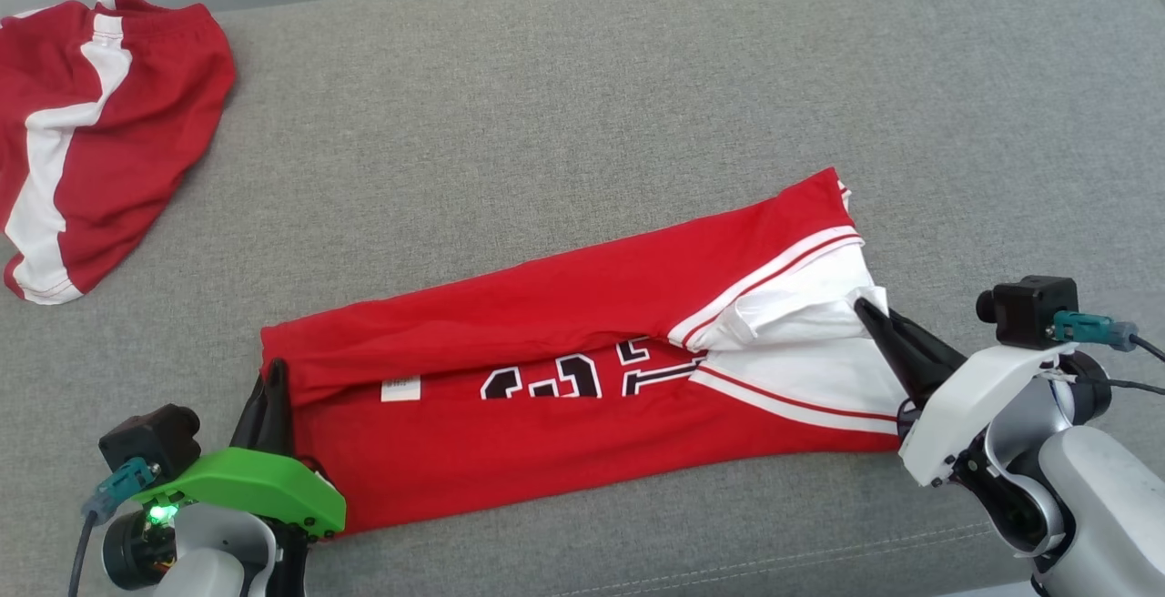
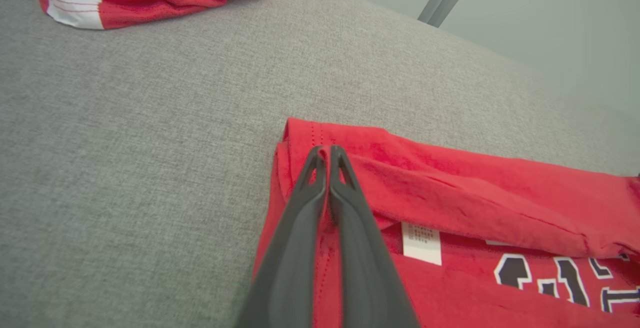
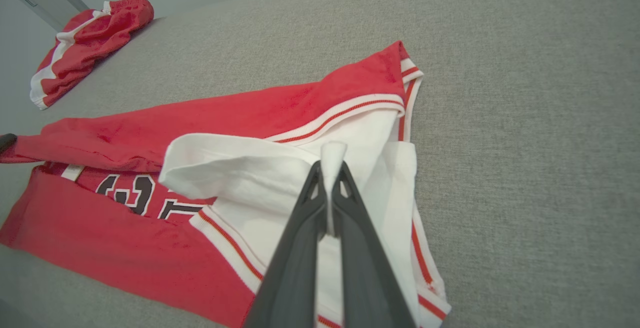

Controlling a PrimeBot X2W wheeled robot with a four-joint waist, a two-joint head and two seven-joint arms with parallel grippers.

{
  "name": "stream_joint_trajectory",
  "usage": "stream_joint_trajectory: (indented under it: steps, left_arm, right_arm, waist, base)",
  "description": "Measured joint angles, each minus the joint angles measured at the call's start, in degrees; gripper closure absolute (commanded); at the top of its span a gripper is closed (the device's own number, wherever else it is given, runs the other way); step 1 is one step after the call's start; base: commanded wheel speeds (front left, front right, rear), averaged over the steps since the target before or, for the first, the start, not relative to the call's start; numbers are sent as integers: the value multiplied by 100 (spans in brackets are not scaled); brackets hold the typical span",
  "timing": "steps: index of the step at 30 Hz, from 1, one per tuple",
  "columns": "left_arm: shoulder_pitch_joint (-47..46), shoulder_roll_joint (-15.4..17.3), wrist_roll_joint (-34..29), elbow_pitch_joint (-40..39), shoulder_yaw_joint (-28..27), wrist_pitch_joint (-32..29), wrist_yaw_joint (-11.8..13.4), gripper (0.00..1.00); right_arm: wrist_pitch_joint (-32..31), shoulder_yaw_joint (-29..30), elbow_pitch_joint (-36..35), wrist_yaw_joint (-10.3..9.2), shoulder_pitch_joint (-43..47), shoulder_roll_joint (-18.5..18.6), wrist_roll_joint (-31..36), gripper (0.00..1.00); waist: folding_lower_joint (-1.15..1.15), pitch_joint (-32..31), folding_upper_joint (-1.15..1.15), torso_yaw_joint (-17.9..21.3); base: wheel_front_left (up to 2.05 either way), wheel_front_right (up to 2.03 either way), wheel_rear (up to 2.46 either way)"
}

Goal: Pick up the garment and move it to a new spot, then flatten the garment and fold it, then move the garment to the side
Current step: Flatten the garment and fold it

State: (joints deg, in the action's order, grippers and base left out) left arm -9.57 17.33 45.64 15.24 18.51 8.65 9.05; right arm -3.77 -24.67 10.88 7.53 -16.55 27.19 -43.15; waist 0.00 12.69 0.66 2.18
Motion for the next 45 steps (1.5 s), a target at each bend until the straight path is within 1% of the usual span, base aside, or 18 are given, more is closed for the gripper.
stream_joint_trajectory:
  steps: [4,5,7,8,9,10,11,18,22,29,36,39,41,42,43,45]
  left_arm:
    - [63,-24,13,109,12,8,14,100]
    - [85,-31,13,138,22,22,13,100]
    - [116,-60,38,154,21,67,2,61]
    - [146,-71,56,155,21,87,-8,61]
    - [190,-78,66,156,21,110,-26,19]
    - [242,-88,77,160,11,136,-26,0]
    - [294,-96,98,161,2,154,-26,0]
    - [649,-166,171,-135,-157,369,38,0]
    - [844,-156,119,-456,-274,479,155,0]
    - [1004,-145,-149,-901,-297,560,358,0]
    - [1003,-232,-360,-950,-107,580,408,0]
    - [991,-255,-394,-962,-37,580,413,0]
    - [990,-272,-398,-980,-3,579,413,0]
    - [991,-277,-404,-990,7,579,414,0]
    - [994,-285,-413,-1000,35,575,423,0]
    - [1000,-290,-415,-1018,59,555,432,0]
  right_arm:
    - [47,51,80,0,52,-187,213,100]
    - [69,62,105,0,81,-209,268,88]
    - [92,89,147,0,128,-238,357,57]
    - [126,122,159,0,158,-267,378,57]
    - [146,142,167,0,194,-286,404,46]
    - [198,166,177,0,238,-296,442,18]
    - [245,175,178,0,279,-291,519,0]
    - [446,246,162,0,688,-321,811,0]
    - [472,449,147,0,965,-349,873,0]
    - [463,871,-11,0,1250,-377,1002,0]
    - [171,1262,-110,0,1200,-465,1110,0]
    - [7,1416,66,0,959,-530,1191,0]
    - [-69,1553,297,-1,774,-644,1258,0]
    - [-88,1604,434,0,685,-716,1289,0]
    - [-180,1659,767,-1,509,-867,1374,0]
    - [-245,1646,1113,0,335,-981,1444,0]
  waist:
    - [0,-8,0,2]
    - [0,-13,0,3]
    - [0,-25,0,3]
    - [0,-32,0,1]
    - [0,-39,0,-1]
    - [0,-46,0,-3]
    - [0,-55,0,-4]
    - [0,-164,0,-1]
    - [0,-256,0,9]
    - [0,-469,0,33]
    - [0,-729,0,13]
    - [0,-795,0,-75]
    - [0,-833,0,-152]
    - [0,-852,0,-195]
    - [0,-888,0,-290]
    - [0,-922,0,-393]
  base:
    - [0,0,0]
    - [0,0,0]
    - [0,0,0]
    - [0,0,0]
    - [0,0,0]
    - [0,0,0]
    - [0,0,0]
    - [0,0,0]
    - [0,0,0]
    - [0,0,0]
    - [0,0,0]
    - [0,0,0]
    - [0,0,0]
    - [0,0,0]
    - [0,0,0]
    - [0,0,0]
